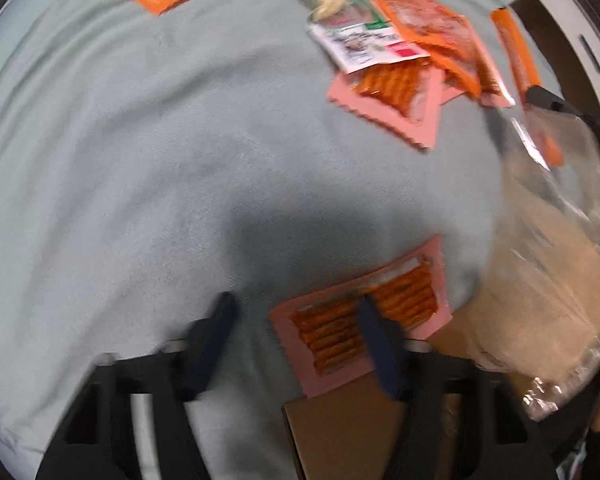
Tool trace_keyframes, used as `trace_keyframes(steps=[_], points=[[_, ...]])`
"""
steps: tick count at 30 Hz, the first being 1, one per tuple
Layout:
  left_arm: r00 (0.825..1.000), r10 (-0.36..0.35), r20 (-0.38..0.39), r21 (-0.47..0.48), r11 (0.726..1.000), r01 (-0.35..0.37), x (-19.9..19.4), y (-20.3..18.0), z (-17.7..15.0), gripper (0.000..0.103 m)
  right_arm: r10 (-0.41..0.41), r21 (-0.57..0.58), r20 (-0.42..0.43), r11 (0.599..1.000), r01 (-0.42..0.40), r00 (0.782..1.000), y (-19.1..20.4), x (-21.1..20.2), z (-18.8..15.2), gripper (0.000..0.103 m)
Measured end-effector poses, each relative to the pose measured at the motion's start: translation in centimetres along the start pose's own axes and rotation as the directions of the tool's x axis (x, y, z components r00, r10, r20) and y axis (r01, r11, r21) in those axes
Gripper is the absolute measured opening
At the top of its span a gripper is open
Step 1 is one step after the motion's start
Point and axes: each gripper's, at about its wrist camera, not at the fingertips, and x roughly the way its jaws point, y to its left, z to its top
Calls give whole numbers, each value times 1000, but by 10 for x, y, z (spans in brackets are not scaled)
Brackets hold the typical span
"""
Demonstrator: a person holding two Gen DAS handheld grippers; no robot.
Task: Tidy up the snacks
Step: 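Lift the pink pack over the box and release it with the right tool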
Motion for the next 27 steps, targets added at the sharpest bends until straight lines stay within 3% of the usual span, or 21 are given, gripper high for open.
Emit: trace_keyframes(steps=[1, 2, 6, 9, 17, 23, 27], points=[[1000, -14, 0, -6, 1000, 14, -2, -1, -1, 6, 1, 1, 3, 1000, -1, 1000, -1, -8, 0, 31], [999, -43, -14, -21, 999, 43, -1, 0, -2, 0, 3, 5, 6, 1000, -3, 1000, -2, -9, 1, 31], [999, -50, 4, -25, 998, 50, 2, -2, -11, 0, -3, 12, 14, 1000, 3, 1000, 0, -13, -2, 31], [995, -96, 24, -68, 993, 97, -5, -1, -18, 0, -2, 29, 18, 1000, 2, 1000, -4, -15, -4, 31], [973, -140, 185, -169, 970, 172, -64, 21, -43, 0, 40, 48, 73, 998, -43, 997, -3, -45, -16, 31], [927, -154, 342, -181, 957, 225, -138, 36, -59, 0, 107, 38, 129, 993, -113, 986, 4, -75, -38, 31], [879, -173, 444, -139, 956, 258, -188, 23, -91, 0, 226, -15, 168, 974, -227, 959, 18, -106, -56, 31]])
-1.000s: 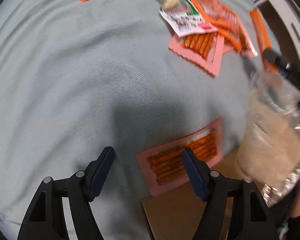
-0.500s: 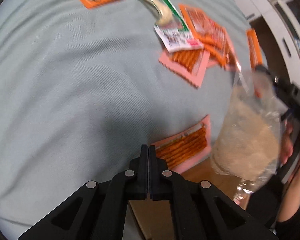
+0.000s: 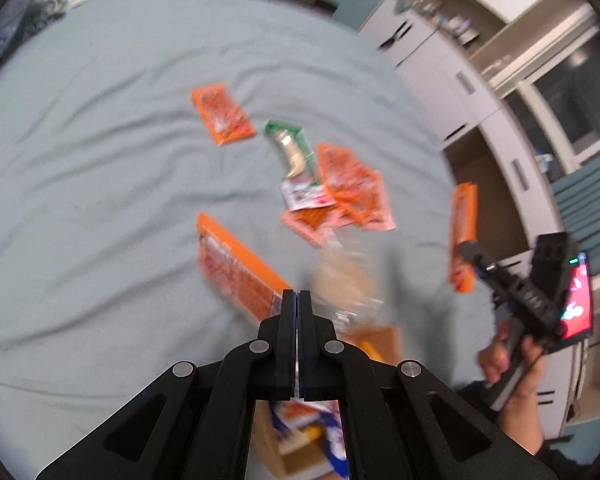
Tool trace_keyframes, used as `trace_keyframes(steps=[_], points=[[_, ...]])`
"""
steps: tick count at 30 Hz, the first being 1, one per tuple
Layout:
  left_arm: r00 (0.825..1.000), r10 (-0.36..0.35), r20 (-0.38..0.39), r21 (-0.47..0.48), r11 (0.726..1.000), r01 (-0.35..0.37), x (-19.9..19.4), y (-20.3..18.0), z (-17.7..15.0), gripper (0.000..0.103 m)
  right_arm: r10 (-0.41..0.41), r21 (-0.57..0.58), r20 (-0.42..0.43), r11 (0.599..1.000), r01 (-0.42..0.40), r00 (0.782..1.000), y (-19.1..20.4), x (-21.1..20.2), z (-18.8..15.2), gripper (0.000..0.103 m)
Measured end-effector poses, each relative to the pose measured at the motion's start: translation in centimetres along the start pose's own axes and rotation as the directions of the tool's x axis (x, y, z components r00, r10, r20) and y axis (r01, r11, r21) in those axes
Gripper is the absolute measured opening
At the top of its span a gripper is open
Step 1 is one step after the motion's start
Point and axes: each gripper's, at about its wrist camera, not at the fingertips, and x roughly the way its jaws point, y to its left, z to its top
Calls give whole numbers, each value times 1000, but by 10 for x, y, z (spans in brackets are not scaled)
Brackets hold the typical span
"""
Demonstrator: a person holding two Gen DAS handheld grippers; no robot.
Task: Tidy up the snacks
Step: 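Lift the pink pack over the box and release it with the right tool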
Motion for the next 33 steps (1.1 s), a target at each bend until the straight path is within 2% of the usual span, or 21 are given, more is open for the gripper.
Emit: trace_keyframes(steps=[3, 5, 9, 11, 14, 16, 18, 20, 21, 22, 23, 24, 26, 27, 30, 31, 32, 33], points=[[996, -62, 64, 25, 998, 60, -30, -21, -22, 0, 96, -29, 2, 995, -96, 995, 16, -16, -17, 31], [992, -97, 80, 41, 995, 93, -39, -32, -34, 0, 138, -42, -13, 989, -138, 990, 23, -23, -31, 31], [983, -173, 52, 125, 978, 166, -48, -67, -62, 0, 186, -75, -82, 978, -192, 979, 29, -32, -59, 31], [985, -170, 33, 152, 975, 163, -40, -79, -73, 0, 186, -95, -111, 976, -197, 976, 32, -36, -67, 31], [997, -77, -18, 193, 978, 79, -14, -86, -90, 0, 189, -104, -117, 974, -201, 975, 36, -42, -67, 31], [996, 53, -75, 218, 975, -36, 20, -78, -97, 3, 190, -94, -110, 975, -200, 976, 34, -46, -68, 31], [964, 240, -112, 220, 952, -212, 51, -62, -98, 6, 187, -82, -108, 977, -196, 976, 31, -45, -67, 31], [934, 341, -108, 225, 924, -311, 59, -51, -97, 15, 171, -91, -120, 979, -182, 978, 35, -42, -69, 31], [919, 386, -72, 222, 905, -363, 57, -46, -94, 21, 169, -98, -128, 978, -182, 977, 39, -39, -69, 31], [910, 412, -46, 216, 894, -393, 54, -44, -93, 45, 171, -108, -141, 976, -187, 975, 42, -38, -71, 31], [898, 440, -8, 199, 881, -429, 49, -41, -91, 75, 175, -126, -160, 972, -196, 971, 47, -35, -72, 31], [891, 451, 47, 172, 875, -452, 41, -40, -88, 83, 173, -144, -170, 970, -198, 970, 52, -34, -75, 32], [882, 451, 136, 132, 874, -467, 28, -39, -87, 86, 158, -191, -203, 962, -197, 966, 63, -29, -79, 32], [876, 457, 156, 120, 871, -476, 25, -37, -86, 87, 156, -205, -216, 958, -201, 964, 68, -26, -80, 34], [867, 467, 176, 110, 866, -489, 23, -34, -82, 87, 139, -241, -279, 948, -210, 950, 82, -13, -87, 40], [859, 477, 186, 103, 860, -500, 22, -34, -80, 87, 133, -237, -289, 949, -206, 948, 84, -9, -89, 42], [850, 488, 198, 89, 855, -512, 20, -31, -80, 87, 123, -225, -280, 956, -189, 952, 85, -6, -89, 45], [843, 496, 207, 77, 851, -519, 19, -29, -80, 87, 114, -220, -265, 960, -175, 958, 85, -5, -88, 58]])
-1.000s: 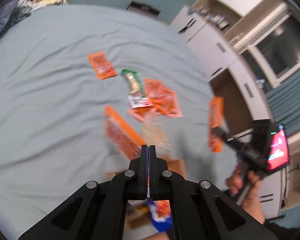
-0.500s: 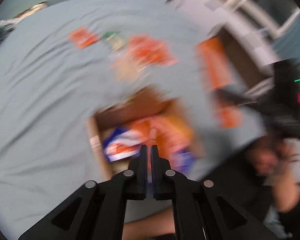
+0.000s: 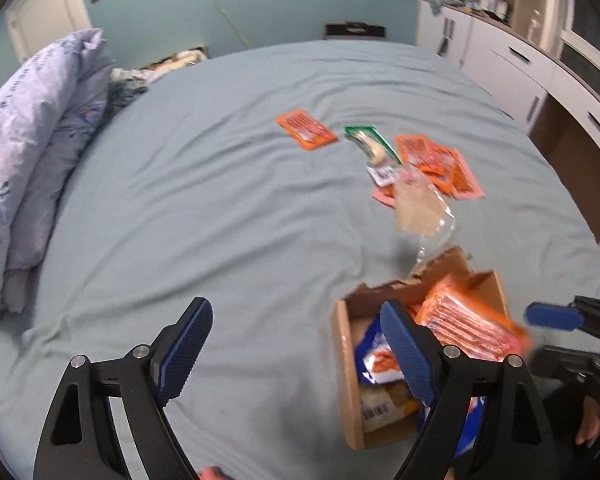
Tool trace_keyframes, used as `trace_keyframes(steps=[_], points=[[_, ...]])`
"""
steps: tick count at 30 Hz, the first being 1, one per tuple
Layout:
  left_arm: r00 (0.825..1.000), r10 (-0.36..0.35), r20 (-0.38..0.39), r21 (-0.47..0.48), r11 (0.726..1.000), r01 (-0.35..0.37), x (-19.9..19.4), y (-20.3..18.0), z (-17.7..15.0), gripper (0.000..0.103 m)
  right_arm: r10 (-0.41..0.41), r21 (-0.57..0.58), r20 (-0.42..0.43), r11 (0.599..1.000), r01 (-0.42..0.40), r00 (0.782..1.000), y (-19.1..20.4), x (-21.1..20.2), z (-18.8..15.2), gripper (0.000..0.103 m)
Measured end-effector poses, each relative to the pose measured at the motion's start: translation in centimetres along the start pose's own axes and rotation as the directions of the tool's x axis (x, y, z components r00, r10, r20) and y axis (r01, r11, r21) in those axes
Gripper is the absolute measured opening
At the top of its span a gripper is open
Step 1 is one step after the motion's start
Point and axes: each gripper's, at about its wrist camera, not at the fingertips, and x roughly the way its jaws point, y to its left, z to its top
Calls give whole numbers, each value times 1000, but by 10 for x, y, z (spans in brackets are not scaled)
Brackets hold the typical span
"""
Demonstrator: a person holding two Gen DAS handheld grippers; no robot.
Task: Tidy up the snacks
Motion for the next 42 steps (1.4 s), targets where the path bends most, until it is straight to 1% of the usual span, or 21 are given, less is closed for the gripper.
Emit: trace_keyframes(steps=[1, 2, 5, 6, 8, 10, 11, 14, 16, 19, 23, 25, 27, 28, 29, 31, 32, 33, 35, 38, 42], points=[[1000, 1, 2, -3, 1000, -1, -4, 2, -2, 87, -13, 2, 16, 1000, 13, 1000, 0, -1, 2, 71], [1000, -3, 0, -3, 1000, 3, -6, 0, -3, 87, -28, 5, 41, 1000, 28, 999, 0, -3, 5, 73], [1000, -14, 5, -4, 1000, 14, -11, 2, -4, 87, -81, 3, 138, 997, 81, 987, 2, -19, 10, 73], [1000, -13, 4, -3, 1000, 13, -12, 2, -5, 87, -120, -1, 172, 993, 122, 978, 3, -26, 11, 73], [1000, -14, -3, -1, 1000, 14, -12, 2, -5, 87, -203, 7, 193, 979, 205, 960, 2, -31, 14, 73], [1000, -17, -7, -6, 1000, 17, -11, 3, -5, 87, -335, 37, 175, 942, 334, 926, -3, -32, 20, 73], [1000, -15, -7, -9, 1000, 15, -12, 3, -6, 87, -401, 44, 155, 916, 399, 903, -5, -31, 23, 73], [1000, 3, 3, -14, 1000, -3, -14, 2, -5, 87, -564, 63, 121, 826, 560, 817, -11, -26, 31, 73], [1000, 17, 9, -15, 1000, -17, -14, 3, -4, 87, -592, 74, 112, 806, 588, 798, -12, -23, 34, 73], [999, 35, 15, -21, 999, -34, -15, 5, -4, 87, -579, 86, 112, 816, 572, 808, -8, -22, 39, 73], [998, 55, 31, -16, 998, -54, -17, 4, -3, 88, -584, 81, 127, 812, 578, 802, -2, -21, 40, 73], [997, 62, 39, -5, 998, -62, -17, 2, -2, 89, -583, 78, 149, 812, 578, 799, -12, -30, 26, 73], [997, 71, 43, -1, 997, -71, -17, 1, -1, 89, -603, 80, 183, 796, 600, 776, -15, -36, 20, 73], [996, 75, 44, -1, 997, -75, -16, 1, 0, 89, -620, 87, 197, 782, 617, 759, -14, -37, 19, 73], [996, 79, 45, -2, 997, -79, -16, 1, 1, 89, -648, 108, 209, 760, 641, 732, -14, -40, 19, 73], [994, 91, 52, -3, 996, -91, -16, 1, 2, 89, -679, 144, 213, 733, 665, 702, -16, -41, 16, 73], [993, 100, 59, -1, 995, -101, -16, 1, 3, 89, -689, 155, 200, 724, 672, 697, -18, -40, 16, 73], [991, 115, 70, 2, 993, -115, -17, 0, 4, 89, -689, 158, 186, 725, 671, 701, -19, -37, 16, 73], [988, 130, 85, 7, 991, -131, -18, -1, 5, 89, -673, 162, 152, 739, 653, 724, -24, -32, 17, 73], [984, 136, 117, 10, 990, -138, -20, -3, 9, 92, -659, 170, 123, 751, 638, 742, -28, -26, 22, 73], [982, 117, 146, 12, 993, -120, -20, -7, 15, 99, -654, 190, 127, 754, 629, 746, -36, -26, 40, 73]])
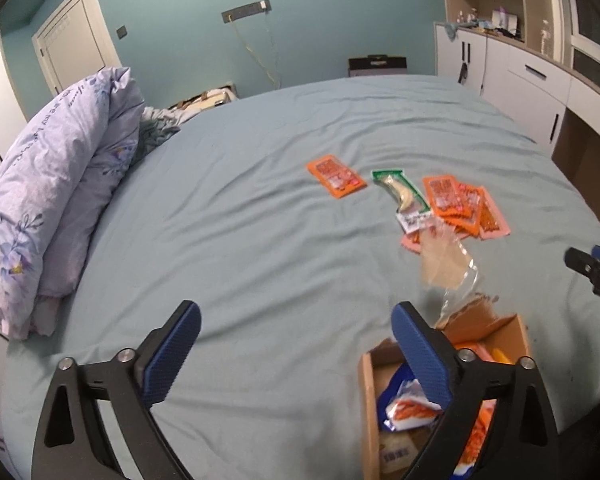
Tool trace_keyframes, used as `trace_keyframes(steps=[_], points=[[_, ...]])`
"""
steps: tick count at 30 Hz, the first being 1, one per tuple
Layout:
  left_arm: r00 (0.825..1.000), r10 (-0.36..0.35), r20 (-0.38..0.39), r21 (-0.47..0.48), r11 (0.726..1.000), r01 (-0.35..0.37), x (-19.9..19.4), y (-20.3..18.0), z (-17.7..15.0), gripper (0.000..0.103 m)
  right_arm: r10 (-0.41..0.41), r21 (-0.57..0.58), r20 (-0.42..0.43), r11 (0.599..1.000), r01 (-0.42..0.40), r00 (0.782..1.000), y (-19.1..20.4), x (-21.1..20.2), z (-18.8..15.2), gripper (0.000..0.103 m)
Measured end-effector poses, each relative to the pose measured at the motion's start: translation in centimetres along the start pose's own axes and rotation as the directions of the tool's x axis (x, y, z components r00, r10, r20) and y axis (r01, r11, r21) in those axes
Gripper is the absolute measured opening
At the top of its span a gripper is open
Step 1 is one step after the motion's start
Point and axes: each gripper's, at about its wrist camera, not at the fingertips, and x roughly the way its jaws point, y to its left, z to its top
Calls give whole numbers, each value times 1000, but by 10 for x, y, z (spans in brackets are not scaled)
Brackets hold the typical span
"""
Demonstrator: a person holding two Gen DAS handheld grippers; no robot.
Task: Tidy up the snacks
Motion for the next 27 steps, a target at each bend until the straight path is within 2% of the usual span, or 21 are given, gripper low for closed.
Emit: trace_keyframes(steps=[4, 12, 21, 25, 27], points=[[999, 25, 20, 40, 999, -26, 7, -7, 7, 99, 7, 6, 5, 1000, -7, 1000, -4, 14, 18, 73], [998, 59, 16, 51, 997, -60, 24, -10, 16, 101, 79, 11, -78, 997, -78, 994, -2, 69, 45, 73], [997, 71, -20, 68, 995, -70, 49, -8, 21, 103, 41, 13, -120, 999, -39, 992, 1, 117, 72, 73], [997, 67, -34, 96, 993, -64, 69, -5, 27, 103, -2, 11, -131, 1000, 4, 991, -1, 143, 82, 73], [997, 45, -66, 81, 996, -40, 85, 3, 32, 103, -11, 15, -147, 1000, 13, 989, 0, 157, 87, 73]])
